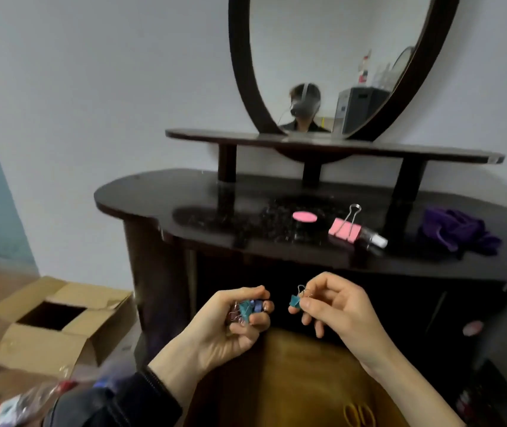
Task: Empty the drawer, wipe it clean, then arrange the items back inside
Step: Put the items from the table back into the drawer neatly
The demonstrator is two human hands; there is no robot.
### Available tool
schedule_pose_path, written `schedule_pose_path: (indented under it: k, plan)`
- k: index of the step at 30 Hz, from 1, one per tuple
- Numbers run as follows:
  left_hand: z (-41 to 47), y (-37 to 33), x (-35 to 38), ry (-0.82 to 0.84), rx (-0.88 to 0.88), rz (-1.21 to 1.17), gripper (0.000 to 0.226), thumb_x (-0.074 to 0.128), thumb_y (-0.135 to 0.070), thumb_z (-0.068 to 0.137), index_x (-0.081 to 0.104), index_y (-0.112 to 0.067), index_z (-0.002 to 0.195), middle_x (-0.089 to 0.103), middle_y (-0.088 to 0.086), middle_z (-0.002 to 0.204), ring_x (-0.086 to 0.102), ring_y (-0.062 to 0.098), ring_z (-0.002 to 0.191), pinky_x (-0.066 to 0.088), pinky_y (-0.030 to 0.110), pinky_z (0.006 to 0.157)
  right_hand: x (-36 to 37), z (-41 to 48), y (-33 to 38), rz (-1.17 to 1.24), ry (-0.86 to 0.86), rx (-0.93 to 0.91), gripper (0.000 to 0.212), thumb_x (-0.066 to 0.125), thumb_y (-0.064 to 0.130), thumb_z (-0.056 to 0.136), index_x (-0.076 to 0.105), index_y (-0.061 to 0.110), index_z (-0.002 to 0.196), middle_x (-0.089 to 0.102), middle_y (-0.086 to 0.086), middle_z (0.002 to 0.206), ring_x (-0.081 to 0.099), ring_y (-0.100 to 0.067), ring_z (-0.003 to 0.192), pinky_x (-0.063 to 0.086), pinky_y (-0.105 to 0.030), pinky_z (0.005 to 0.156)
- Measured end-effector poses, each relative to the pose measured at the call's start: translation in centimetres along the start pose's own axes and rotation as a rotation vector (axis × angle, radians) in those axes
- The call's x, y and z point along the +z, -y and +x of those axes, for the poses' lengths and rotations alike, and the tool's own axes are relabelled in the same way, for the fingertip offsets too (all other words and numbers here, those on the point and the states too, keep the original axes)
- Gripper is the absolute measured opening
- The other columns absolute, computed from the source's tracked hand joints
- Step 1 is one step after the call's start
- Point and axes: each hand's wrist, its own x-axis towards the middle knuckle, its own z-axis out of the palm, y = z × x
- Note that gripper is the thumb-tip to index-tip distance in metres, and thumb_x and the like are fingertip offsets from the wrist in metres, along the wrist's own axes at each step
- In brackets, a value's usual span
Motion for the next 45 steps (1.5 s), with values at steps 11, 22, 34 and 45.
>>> schedule_pose_path:
  k: [11,22,34,45]
  plan:
    - [6.9,6.5,-10.9,-0.278,-0.226,-0.101,0.009,0.055,-0.007,0.088,0.058,-0.002,0.081,0.054,0.009,0.079,0.052,0.011,0.054,0.040,0.014,0.036,-1.2,-6.2,-16.1,-0.299,0.067,0.523,0.010,0.074,0.022,0.089,0.071,0.019,0.081,0.065,0.012,0.063,0.054,-0.001,0.053,0.043,-0.022,0.051]
    - [12.7,8.7,-14.3,-0.502,-0.266,0.115,0.010,0.056,-0.006,0.088,0.054,-0.006,0.078,0.057,0.007,0.072,0.052,0.012,0.055,0.034,0.012,0.038,0.6,-7.5,-22.2,-0.624,0.611,0.638,0.009,0.076,0.032,0.080,0.073,0.025,0.075,0.070,0.016,0.076,0.063,-0.002,0.068,0.054,-0.032,0.063]
    - [12.4,9.4,-14.4,-0.505,-0.281,0.204,0.010,0.055,-0.007,0.091,0.051,-0.007,0.100,0.057,0.008,0.081,0.052,0.013,0.061,0.038,0.014,0.038,3.1,-9.0,-22.5,-0.832,0.888,0.503,0.011,0.067,0.036,0.082,0.073,0.028,0.077,0.064,0.023,0.073,0.059,0.002,0.077,0.052,-0.029,0.065]
    - [12.4,9.2,-14.5,-0.525,-0.268,0.234,0.014,0.058,-0.007,0.089,0.053,-0.007,0.103,0.057,0.008,0.085,0.054,0.014,0.061,0.039,0.015,0.039,3.9,-9.6,-22.3,-0.722,1.054,0.509,0.019,0.062,0.026,0.084,0.076,0.014,0.087,0.072,0.002,0.083,0.065,-0.015,0.075,0.056,-0.042,0.075]
